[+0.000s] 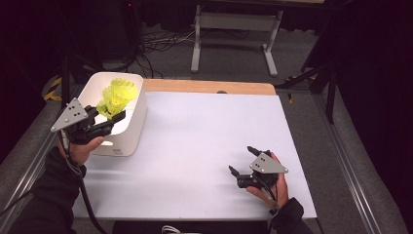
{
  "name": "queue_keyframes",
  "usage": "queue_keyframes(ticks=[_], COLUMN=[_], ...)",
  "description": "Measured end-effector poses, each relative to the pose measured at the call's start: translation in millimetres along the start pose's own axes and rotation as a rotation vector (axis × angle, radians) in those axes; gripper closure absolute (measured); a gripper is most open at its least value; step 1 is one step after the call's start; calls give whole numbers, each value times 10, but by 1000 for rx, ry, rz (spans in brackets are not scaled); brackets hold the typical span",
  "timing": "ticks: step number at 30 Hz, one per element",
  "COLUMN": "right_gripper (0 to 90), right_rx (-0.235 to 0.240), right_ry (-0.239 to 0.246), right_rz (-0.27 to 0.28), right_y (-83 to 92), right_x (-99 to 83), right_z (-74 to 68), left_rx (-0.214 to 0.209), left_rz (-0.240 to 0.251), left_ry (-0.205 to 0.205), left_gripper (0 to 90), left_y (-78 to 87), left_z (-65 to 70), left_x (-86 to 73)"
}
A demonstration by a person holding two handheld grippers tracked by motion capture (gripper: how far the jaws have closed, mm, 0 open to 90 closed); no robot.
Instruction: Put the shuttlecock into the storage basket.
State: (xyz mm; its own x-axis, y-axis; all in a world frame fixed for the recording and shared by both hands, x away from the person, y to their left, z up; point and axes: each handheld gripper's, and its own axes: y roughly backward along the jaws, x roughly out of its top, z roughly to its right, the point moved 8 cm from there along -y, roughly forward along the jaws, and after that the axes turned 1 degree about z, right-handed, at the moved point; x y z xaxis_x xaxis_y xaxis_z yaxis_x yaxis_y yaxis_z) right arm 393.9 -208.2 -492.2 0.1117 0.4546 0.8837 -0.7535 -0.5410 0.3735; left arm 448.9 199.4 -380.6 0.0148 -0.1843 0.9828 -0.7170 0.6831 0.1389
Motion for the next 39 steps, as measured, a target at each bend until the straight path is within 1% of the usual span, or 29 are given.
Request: queue_keyframes(ticks=[3, 7, 9, 11, 16, 21, 22, 24, 28, 30, 32, 34, 38, 39], right_gripper=[115, 116, 116, 116, 116, 116, 117, 118, 118, 118, 118, 118, 118, 118], right_rx=[1, 1, 2, 2, 5, 6, 7, 8, 8, 6, 7, 9, 7, 8], right_ry=[-1, 1, 2, 1, 0, 4, 1, 5, 8, 5, 5, 4, 8, 7], right_rz=[-2, -3, -3, -3, -5, -11, -11, -16, -17, -15, -15, -17, -15, -15], right_y=[-3, -6, -7, -7, -14, -24, -30, -39, -36, -35, -36, -39, -35, -37], right_x=[-4, -5, -5, -6, -12, -20, -24, -28, -29, -31, -32, -33, -27, -28], right_z=[2, -3, -6, -5, -8, -10, -8, -11, -15, -6, -4, -7, -11, -9], left_rx=[7, 19, 21, 31, 34, 45, 63, 60, 65, 70, 72, 80, 84, 85], left_rz=[4, 1, 8, 2, -2, -17, -22, -20, -25, -33, -33, -35, -52, -62], left_ry=[3, -13, -7, -15, -10, -11, -14, 6, 5, 6, 9, 16, 14, 10], left_gripper=[549, 549, 549, 547, 547, 536, 537, 543, 545, 547, 547, 547, 544, 543], left_y=[6, 18, 16, 19, 3, -39, -57, -97, -135, -155, -166, -186, -213, -234], left_z=[-22, -63, -88, -119, -170, -230, -270, -330, -365, -405, -415, -462, -506, -534], left_x=[55, 110, 140, 158, 192, 224, 231, 253, 270, 281, 285, 298, 300, 295])
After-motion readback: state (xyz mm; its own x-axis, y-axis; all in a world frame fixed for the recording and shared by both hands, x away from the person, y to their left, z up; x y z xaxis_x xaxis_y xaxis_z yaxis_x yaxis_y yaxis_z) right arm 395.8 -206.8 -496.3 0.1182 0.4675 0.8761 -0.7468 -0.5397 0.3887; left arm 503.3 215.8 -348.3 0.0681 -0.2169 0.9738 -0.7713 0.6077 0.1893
